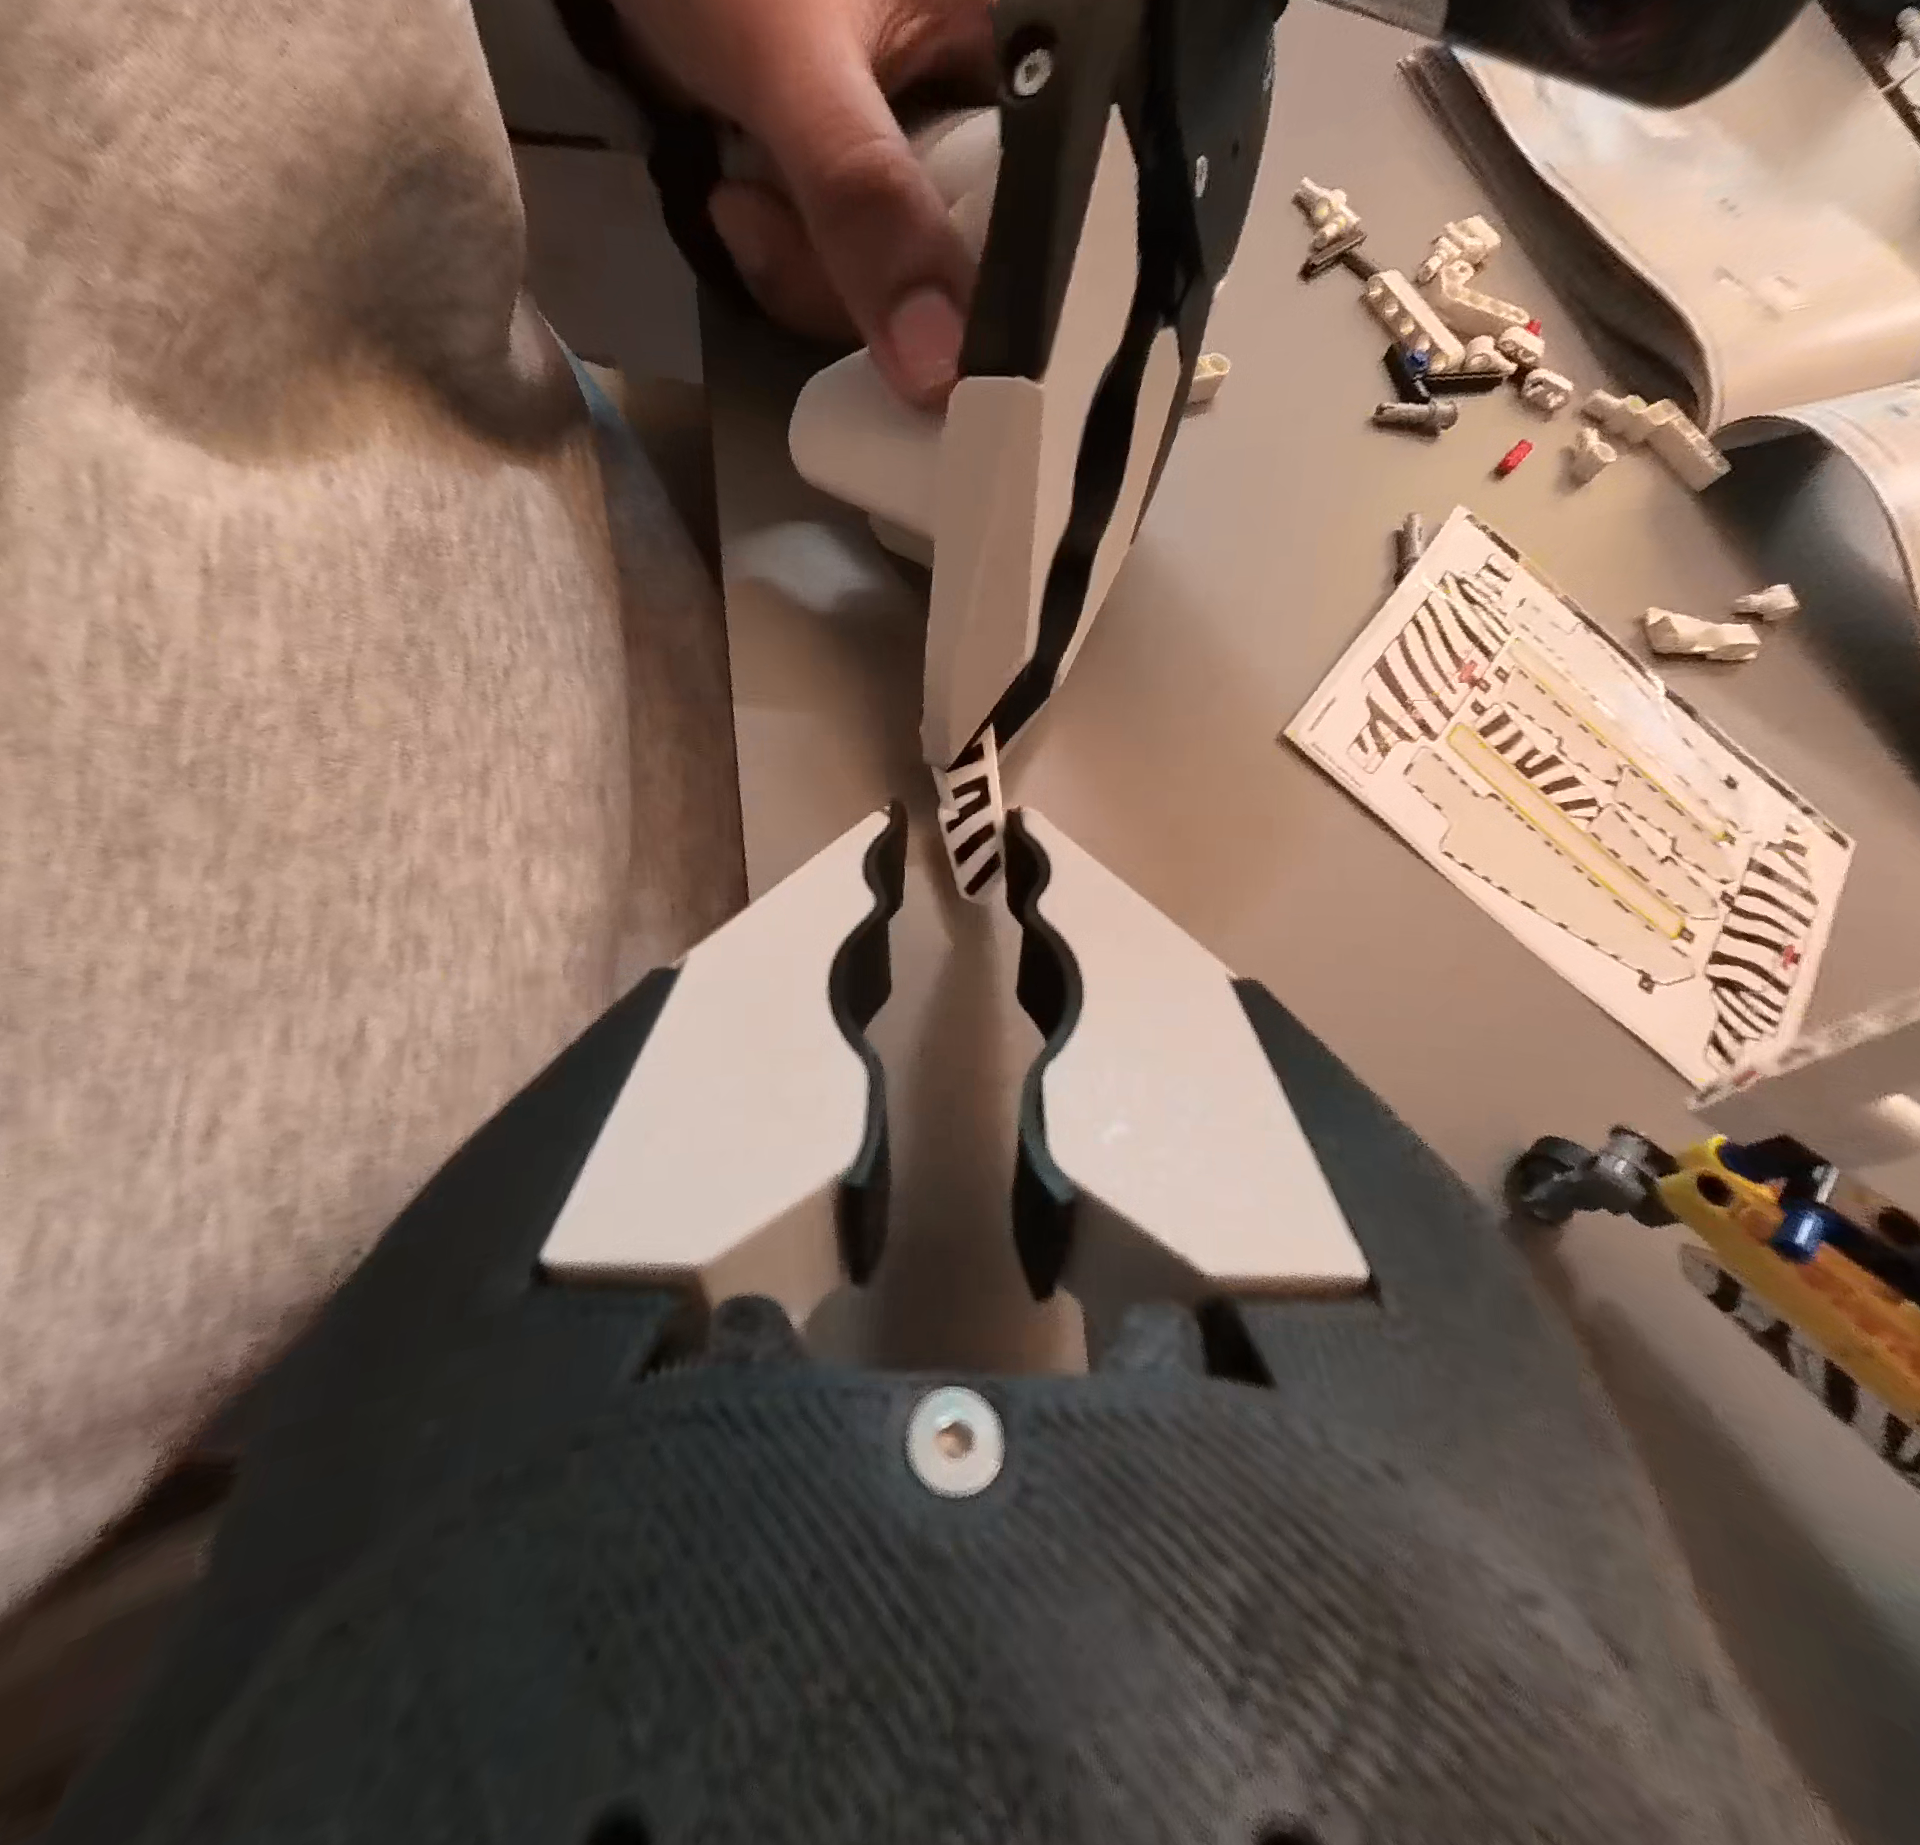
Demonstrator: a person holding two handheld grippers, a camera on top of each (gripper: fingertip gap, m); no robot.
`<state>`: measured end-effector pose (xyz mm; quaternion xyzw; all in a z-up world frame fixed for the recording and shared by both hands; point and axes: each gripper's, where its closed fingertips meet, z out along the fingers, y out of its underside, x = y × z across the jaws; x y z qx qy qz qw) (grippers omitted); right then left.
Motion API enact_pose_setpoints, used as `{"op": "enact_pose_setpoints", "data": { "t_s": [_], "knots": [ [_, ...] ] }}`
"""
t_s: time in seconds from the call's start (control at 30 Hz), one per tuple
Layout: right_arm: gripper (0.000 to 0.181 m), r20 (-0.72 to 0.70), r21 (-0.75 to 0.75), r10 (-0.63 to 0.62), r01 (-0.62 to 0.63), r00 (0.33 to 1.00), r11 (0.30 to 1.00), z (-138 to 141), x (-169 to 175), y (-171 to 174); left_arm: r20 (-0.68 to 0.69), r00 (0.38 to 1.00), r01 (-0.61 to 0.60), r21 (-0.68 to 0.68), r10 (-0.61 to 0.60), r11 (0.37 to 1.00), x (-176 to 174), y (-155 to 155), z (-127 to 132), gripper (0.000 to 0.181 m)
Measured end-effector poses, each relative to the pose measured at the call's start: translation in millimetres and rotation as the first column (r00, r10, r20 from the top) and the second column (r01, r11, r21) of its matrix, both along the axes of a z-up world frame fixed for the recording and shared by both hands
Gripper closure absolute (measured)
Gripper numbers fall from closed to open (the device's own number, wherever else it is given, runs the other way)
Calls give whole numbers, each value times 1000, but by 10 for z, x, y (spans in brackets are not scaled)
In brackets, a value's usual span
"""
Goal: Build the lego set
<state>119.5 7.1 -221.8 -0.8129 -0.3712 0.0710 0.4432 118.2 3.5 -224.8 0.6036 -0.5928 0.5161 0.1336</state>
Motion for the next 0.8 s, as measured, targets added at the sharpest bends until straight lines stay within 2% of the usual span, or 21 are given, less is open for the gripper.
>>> {"op": "enact_pose_setpoints", "data": {
  "t_s": [0.2,0.3,0.57,0.8],
  "knots": [
    [170,84,16,6,-8,996,1000,-72,23,46,-26,1000,-3,-32,3,999,14,3,1,173],
    [170,73,-1,3,-3,997,1000,-81,32,54,-11,1000,-5,-9,5,1000,10,26,30,161],
    [170,27,-47,-16,17,1000,999,-88,82,103,115,991,-87,105,75,991,8,284,180,158],
    [169,21,-51,-43,44,999,998,-88,138,145,218,974,-85,114,58,990,-21,282,297,159]
  ]
}}
